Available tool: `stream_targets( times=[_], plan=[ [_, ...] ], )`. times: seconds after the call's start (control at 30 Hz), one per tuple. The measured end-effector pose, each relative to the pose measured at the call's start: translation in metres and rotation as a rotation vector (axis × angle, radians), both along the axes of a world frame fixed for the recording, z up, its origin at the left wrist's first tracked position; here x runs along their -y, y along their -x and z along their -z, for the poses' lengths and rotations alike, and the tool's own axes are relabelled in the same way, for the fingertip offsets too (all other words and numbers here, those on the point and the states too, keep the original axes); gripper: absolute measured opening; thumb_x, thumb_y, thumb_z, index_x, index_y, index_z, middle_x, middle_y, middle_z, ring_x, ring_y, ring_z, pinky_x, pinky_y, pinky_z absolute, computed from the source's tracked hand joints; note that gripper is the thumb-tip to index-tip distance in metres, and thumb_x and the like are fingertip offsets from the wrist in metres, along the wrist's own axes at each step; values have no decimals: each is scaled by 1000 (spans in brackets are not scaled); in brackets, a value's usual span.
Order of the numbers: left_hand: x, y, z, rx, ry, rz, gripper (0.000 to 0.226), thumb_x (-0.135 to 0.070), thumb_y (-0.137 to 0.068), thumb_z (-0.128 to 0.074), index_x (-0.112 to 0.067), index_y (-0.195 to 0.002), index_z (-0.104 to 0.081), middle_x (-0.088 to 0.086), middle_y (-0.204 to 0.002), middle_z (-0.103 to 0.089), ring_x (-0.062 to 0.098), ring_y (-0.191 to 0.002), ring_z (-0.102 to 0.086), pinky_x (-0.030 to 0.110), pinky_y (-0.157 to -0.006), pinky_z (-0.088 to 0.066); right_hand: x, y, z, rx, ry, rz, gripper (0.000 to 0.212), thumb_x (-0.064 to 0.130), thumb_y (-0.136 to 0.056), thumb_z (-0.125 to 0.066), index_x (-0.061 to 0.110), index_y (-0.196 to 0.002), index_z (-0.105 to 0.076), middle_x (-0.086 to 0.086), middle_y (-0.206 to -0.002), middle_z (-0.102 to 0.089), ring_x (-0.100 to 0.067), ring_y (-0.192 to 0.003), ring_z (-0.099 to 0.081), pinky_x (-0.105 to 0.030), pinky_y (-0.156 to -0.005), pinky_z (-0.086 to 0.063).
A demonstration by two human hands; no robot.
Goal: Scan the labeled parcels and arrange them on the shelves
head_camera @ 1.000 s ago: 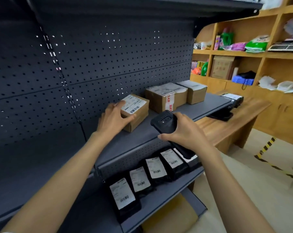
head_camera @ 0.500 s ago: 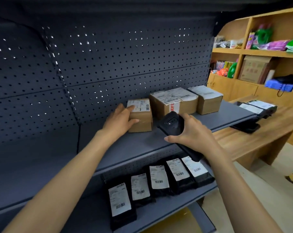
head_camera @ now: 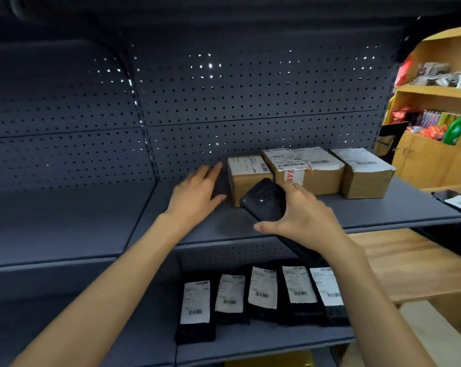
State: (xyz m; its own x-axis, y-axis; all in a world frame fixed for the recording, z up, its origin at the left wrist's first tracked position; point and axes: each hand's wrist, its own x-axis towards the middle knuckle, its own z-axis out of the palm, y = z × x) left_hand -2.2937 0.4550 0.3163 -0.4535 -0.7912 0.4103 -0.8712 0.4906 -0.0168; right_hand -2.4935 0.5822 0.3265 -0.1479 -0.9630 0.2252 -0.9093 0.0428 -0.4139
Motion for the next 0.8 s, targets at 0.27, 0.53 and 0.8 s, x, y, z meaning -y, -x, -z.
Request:
stream_targets(
  times=[0.27, 0.53, 0.8],
  plan=[
    [-35, -138, 5, -44, 124, -207, 57, -31, -93, -62, -18, -146, -43, 2, -141, -51, 26, -126, -48, 41, -92, -50, 50, -106, -1, 21, 36, -329, 105, 68, -69, -77, 26, -153, -29, 1, -149, -43, -28, -130, -50, -44, -94, -49],
    [-120, -309, 15, -70, 223, -528, 55, -22, -89, -68, -19, -140, -50, -2, -136, -54, 21, -123, -51, 36, -89, -51, 59, -278, -6, 37, 43, -725, 103, 66, -71, -77, 27, -152, -28, 5, -147, -42, -26, -130, -50, -42, -93, -44],
    [-230, -486, 51, -77, 107, -910, 54, -19, -86, -71, -15, -138, -54, 3, -133, -59, 26, -120, -55, 38, -89, -51, 23, -487, 16, 15, -40, -1087, 101, 64, -71, -77, 26, -151, -29, 5, -147, -43, -23, -132, -48, -40, -92, -42]
  ],
)
